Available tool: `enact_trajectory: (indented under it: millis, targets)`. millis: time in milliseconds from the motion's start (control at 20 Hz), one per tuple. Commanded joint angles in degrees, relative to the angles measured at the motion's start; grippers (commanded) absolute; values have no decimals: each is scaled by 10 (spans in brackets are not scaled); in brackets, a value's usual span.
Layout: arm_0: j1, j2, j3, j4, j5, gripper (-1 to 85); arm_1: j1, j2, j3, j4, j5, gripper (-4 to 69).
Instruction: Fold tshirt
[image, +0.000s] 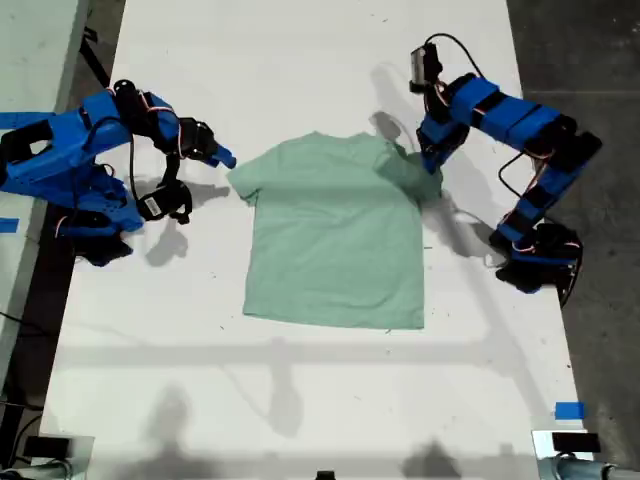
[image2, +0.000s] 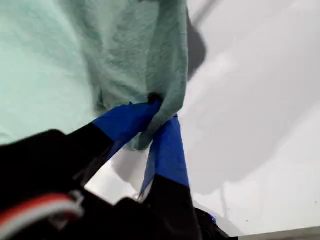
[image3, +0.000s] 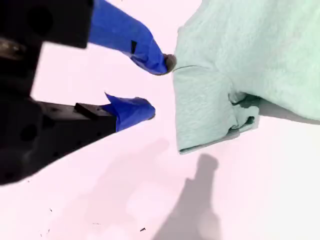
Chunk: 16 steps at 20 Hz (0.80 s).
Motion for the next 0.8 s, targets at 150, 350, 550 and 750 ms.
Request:
enact_trajectory:
  millis: [150, 350, 550, 750]
  targets:
    - [-7, 5, -11, -10, 4, 117, -119, 47, -186, 103, 85, -11]
    - [-2, 7, -15, -10, 1, 117, -233, -76, -350, 100, 170, -11]
    - [4, 9, -19, -11, -1, 116, -301, -240, -495, 61, 227, -11]
    - [10, 9, -19, -12, -4, 115, -316, -323, -523, -13, 238, 278]
